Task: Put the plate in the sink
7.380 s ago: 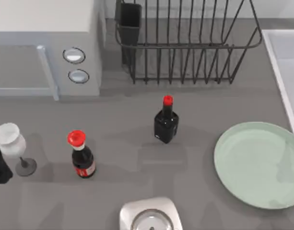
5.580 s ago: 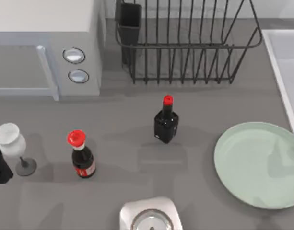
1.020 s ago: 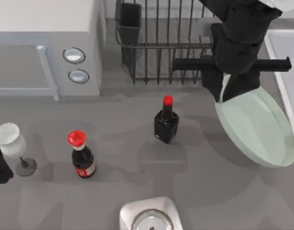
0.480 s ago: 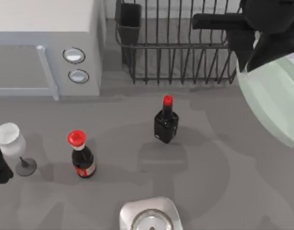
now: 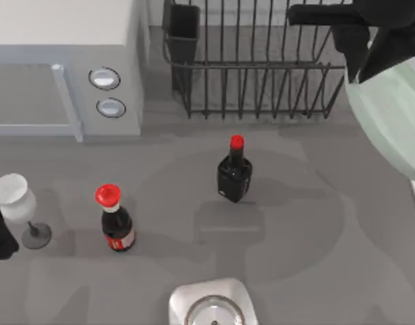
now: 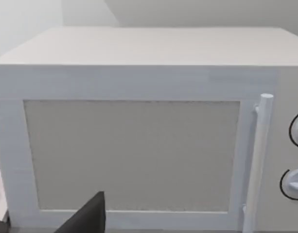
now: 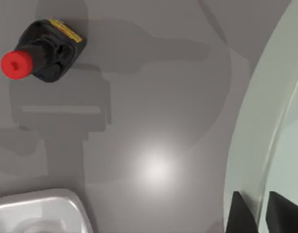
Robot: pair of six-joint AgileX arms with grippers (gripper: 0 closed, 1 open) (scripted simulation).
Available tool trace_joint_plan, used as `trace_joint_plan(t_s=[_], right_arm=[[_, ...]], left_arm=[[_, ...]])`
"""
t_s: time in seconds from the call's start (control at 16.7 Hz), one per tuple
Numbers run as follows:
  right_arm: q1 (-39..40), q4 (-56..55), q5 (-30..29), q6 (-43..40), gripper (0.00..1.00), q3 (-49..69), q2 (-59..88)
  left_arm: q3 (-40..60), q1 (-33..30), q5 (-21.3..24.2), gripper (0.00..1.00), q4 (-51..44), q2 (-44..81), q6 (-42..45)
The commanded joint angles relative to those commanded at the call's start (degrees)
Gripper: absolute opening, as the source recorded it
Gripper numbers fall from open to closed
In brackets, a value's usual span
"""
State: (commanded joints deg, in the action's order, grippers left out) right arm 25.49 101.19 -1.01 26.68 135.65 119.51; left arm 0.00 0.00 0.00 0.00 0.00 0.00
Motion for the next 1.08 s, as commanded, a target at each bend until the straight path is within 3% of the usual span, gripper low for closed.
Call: trace_joint_plan(t_s=[0.54, 0.96, 1.08], right_arm=[[-27.15, -0.16, 0.41, -26.91, 0.0, 27.6, 32.69], [-30.22, -0.39, 0.47, -29.98, 0.0, 30.65, 35.82], [-30.22, -0.39, 0.47, -29.98, 0.15, 30.65, 35.82]], left_arm=[[0.0, 0.0, 0.0, 1.0, 0.0, 0.0, 0.0], [0.0, 0.0, 0.0, 1.0, 0.0, 0.0, 0.0], [0.0, 0.0, 0.0, 1.0, 0.0, 0.0, 0.0]])
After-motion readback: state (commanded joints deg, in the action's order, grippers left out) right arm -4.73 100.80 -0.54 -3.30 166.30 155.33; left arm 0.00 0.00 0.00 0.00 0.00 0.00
